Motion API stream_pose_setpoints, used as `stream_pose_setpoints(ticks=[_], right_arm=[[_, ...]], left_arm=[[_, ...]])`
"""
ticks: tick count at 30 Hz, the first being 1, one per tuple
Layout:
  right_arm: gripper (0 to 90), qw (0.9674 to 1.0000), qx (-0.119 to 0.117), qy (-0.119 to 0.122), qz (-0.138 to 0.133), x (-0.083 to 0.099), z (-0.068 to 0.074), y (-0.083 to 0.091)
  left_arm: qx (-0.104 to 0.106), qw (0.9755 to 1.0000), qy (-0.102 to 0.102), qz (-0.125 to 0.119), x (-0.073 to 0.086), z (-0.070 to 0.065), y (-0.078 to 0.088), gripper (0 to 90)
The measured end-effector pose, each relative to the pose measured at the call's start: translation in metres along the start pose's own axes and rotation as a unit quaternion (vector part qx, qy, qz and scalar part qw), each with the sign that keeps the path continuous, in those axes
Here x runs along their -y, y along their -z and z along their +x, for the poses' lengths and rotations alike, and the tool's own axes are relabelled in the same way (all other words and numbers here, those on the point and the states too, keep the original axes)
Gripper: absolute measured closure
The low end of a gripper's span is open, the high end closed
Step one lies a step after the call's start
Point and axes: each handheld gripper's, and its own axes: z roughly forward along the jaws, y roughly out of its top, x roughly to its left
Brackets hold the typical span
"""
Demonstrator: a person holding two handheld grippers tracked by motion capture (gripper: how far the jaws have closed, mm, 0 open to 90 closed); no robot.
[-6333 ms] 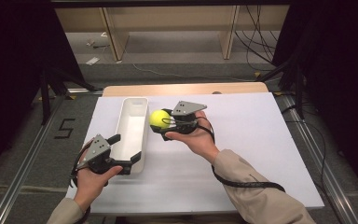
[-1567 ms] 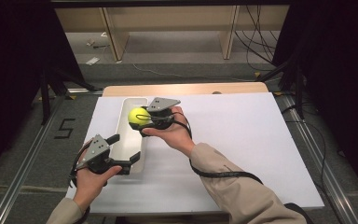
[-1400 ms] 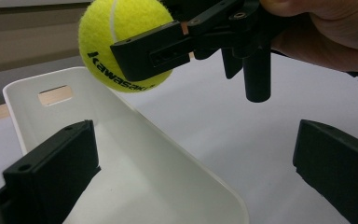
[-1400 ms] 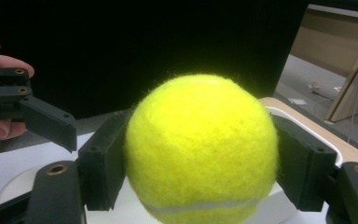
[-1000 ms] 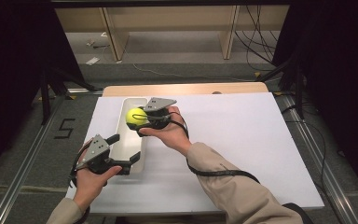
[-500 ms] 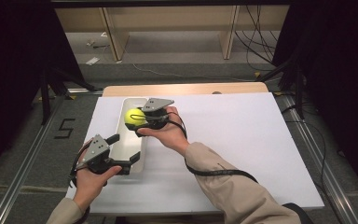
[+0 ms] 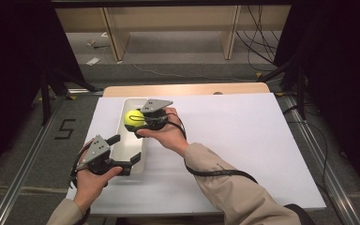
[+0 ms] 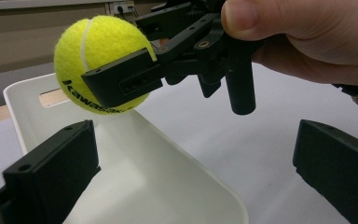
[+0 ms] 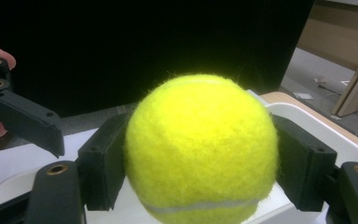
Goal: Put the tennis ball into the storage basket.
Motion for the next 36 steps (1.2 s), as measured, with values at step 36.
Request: stream_pose_setpoints(ticks=[36], right_arm=[[27.7, 0.9999, -0.002, 0.004, 0.012, 0.001, 0.001, -0.014]], left_arm=[[0.000, 1.0000, 0.002, -0.001, 0.000, 0.000, 0.000, 0.0]])
